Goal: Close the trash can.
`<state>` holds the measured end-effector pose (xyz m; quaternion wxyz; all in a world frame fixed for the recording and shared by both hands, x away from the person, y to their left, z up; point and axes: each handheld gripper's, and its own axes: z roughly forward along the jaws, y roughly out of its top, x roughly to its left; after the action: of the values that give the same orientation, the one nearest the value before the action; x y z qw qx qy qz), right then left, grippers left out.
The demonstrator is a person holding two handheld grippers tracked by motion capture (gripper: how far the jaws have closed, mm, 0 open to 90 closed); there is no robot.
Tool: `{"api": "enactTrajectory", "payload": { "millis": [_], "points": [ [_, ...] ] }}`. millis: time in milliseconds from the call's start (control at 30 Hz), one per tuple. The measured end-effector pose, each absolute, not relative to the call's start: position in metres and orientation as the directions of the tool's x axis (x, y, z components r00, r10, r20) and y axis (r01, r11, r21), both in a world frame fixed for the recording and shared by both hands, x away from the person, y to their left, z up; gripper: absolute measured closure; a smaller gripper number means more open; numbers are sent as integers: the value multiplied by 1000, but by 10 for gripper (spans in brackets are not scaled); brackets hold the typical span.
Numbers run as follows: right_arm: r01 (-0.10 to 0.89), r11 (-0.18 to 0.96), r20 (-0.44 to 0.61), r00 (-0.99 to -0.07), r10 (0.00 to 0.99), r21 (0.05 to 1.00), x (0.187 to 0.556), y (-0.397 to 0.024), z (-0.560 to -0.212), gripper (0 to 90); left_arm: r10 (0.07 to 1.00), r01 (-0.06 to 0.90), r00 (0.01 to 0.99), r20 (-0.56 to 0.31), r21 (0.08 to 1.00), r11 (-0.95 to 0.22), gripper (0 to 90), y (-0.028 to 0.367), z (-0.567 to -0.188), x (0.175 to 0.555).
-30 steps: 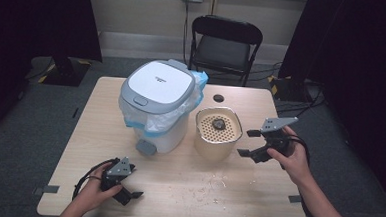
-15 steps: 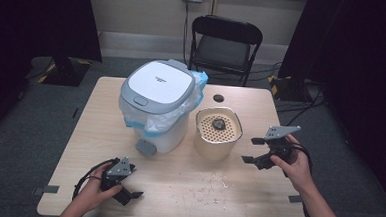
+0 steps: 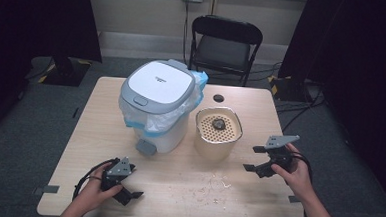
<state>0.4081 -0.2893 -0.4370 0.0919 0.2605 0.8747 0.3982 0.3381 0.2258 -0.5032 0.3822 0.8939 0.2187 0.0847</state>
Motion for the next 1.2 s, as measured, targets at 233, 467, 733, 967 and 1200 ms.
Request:
{"api": "enactTrajectory", "payload": {
  "millis": [233, 467, 733, 967, 1200],
  "points": [
    [387, 560, 43, -848, 529, 733, 401, -294, -449, 151, 457, 328, 889, -15, 719, -613, 0, 226, -503, 338],
    [396, 563, 42, -842, 538, 725, 393, -301, -459, 152, 459, 329, 889, -16, 719, -612, 0, 226, -503, 338],
    [403, 562, 44, -838, 544, 722, 387, -308, -466, 151, 459, 328, 888, -15, 719, -613, 0, 226, -503, 338],
    [415, 570, 44, -833, 552, 709, 383, -313, -472, 156, 459, 329, 888, -15, 719, -612, 0, 226, -503, 338],
    [423, 574, 42, -828, 559, 701, 380, -317, -479, 156, 459, 329, 888, -15, 718, -613, 0, 226, -503, 338]
  ]
}}
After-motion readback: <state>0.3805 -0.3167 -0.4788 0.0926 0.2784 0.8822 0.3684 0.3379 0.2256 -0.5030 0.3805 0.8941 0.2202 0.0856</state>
